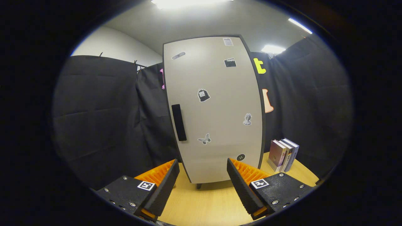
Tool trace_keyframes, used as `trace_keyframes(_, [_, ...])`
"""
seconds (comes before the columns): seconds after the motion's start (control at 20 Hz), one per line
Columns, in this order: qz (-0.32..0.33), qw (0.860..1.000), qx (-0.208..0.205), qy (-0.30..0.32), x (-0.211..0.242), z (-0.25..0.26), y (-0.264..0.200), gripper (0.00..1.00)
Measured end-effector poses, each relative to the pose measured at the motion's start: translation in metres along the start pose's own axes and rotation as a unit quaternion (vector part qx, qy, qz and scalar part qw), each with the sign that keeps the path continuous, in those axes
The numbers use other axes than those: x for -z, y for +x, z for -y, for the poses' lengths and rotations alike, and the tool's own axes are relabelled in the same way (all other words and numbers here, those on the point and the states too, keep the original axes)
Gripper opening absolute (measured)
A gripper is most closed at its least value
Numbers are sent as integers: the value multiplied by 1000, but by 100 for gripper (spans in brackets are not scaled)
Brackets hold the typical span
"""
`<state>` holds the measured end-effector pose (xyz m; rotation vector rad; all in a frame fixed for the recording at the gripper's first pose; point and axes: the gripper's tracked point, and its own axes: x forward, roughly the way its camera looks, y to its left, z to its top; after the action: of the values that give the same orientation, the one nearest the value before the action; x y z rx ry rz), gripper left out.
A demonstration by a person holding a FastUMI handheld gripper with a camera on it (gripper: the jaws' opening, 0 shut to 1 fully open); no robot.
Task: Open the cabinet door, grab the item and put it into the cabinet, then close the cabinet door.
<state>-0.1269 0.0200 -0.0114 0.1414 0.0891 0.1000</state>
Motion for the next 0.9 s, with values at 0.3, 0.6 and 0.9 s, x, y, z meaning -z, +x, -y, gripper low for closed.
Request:
trace_keyframes(0.3, [-1,1000,-1,-2,0,0,0,95])
trace_keyframes(0.6, [-1,1000,1,-1,0,0,0,95])
trace_keyframes(0.9, [-5,1000,4,-3,1,1,0,95])
